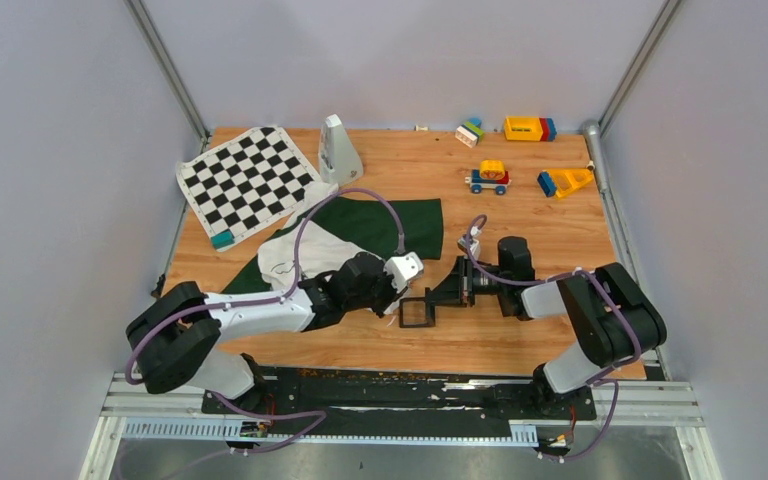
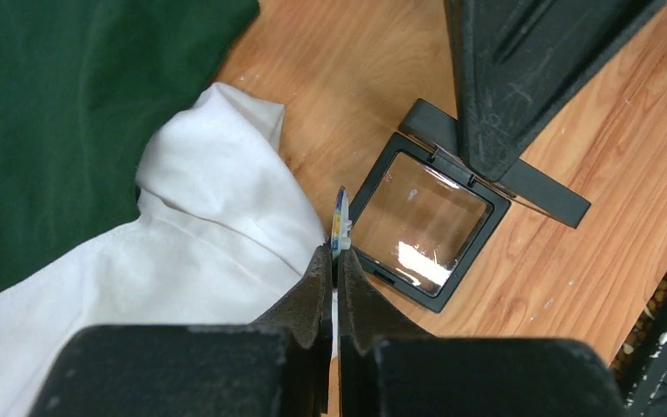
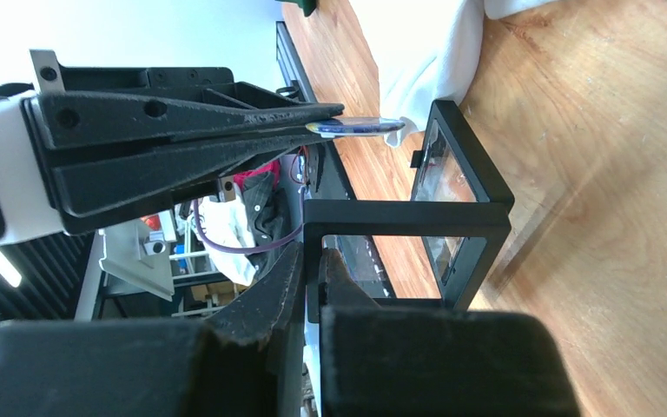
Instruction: Remove the brooch from the garment
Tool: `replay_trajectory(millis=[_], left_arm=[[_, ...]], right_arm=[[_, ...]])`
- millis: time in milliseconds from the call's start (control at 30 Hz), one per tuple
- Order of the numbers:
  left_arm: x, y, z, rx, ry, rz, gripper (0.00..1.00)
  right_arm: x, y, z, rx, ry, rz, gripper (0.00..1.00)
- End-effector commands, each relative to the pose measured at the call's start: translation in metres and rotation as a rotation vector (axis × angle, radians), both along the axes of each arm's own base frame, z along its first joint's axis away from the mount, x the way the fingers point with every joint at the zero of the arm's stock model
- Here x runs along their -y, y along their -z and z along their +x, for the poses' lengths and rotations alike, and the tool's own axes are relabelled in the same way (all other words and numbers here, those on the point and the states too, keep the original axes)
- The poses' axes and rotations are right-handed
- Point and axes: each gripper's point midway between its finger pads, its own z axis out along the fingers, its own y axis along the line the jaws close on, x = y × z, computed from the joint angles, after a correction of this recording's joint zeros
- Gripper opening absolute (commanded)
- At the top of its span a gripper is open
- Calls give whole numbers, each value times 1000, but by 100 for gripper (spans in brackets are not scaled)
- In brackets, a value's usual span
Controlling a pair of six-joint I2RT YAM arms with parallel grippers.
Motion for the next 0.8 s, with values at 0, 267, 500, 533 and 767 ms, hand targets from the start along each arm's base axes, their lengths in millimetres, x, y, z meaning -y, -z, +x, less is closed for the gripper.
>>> replay_trajectory(millis=[0,267,500,533,767], left_arm=[[14,-24,8,168,65,-68,0],[22,-18,5,194,103,-43,0],[31,4,-4,151,152,44,0],[33,3,-4,150,156,48,0],[34,11,-7,151,162,88,0]], right_arm=[[-3,-13,5,44,-34,57,0],[-4,-8,6,23,-42,70,0],[-4,-7,7,20,-43,71,0],[-4,-6,6,18,-44,70,0],[-4,-5,7,16,-43,67,0]])
